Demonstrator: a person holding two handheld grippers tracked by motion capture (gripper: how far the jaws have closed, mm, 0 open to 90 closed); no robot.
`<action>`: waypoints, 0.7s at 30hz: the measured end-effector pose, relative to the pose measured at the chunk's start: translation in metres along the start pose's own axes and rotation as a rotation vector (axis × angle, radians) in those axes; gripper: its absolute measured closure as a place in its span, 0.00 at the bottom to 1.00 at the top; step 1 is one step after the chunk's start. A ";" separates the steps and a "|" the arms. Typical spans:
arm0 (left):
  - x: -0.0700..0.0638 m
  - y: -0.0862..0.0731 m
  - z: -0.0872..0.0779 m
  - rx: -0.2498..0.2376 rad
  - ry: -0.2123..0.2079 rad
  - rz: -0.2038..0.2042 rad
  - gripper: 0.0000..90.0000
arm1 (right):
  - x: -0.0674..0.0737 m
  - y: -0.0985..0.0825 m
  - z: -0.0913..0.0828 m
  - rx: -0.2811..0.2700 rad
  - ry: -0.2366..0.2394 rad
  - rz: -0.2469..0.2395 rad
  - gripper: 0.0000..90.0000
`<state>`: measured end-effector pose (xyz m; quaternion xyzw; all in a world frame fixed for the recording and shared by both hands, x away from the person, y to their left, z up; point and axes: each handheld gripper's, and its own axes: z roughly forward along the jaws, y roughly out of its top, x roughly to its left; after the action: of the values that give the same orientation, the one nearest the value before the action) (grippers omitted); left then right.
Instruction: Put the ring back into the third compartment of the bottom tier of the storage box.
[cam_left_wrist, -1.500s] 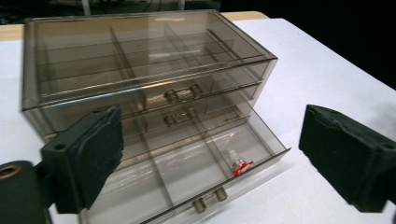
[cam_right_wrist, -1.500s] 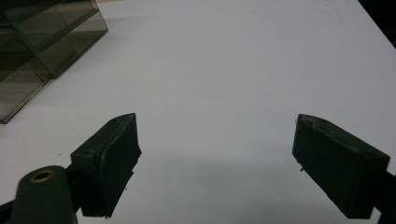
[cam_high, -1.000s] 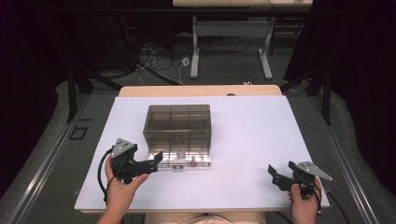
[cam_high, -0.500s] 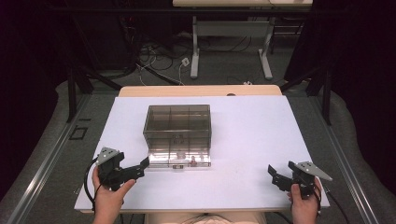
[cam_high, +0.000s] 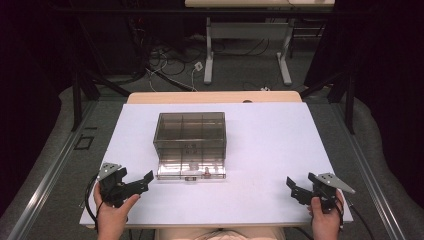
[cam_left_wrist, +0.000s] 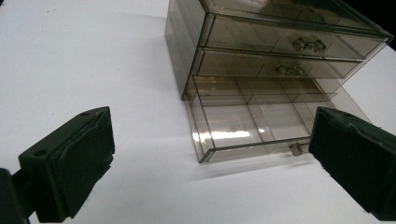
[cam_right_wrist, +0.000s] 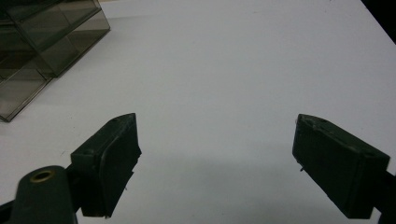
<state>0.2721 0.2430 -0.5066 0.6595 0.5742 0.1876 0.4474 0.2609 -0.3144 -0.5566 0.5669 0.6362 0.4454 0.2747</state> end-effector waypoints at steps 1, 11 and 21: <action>0.001 -0.001 0.000 0.003 0.000 0.003 0.01 | 0.000 0.000 0.000 0.001 -0.001 0.003 0.16; 0.008 -0.007 0.005 0.012 0.019 0.005 0.01 | -0.002 0.001 0.000 -0.003 0.000 0.000 0.15; 0.009 -0.008 0.006 0.009 0.014 -0.009 0.01 | -0.002 0.001 0.000 -0.007 0.001 -0.006 0.15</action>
<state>0.2746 0.2486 -0.5187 0.6578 0.5809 0.1875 0.4412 0.2614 -0.3160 -0.5561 0.5636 0.6368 0.4470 0.2775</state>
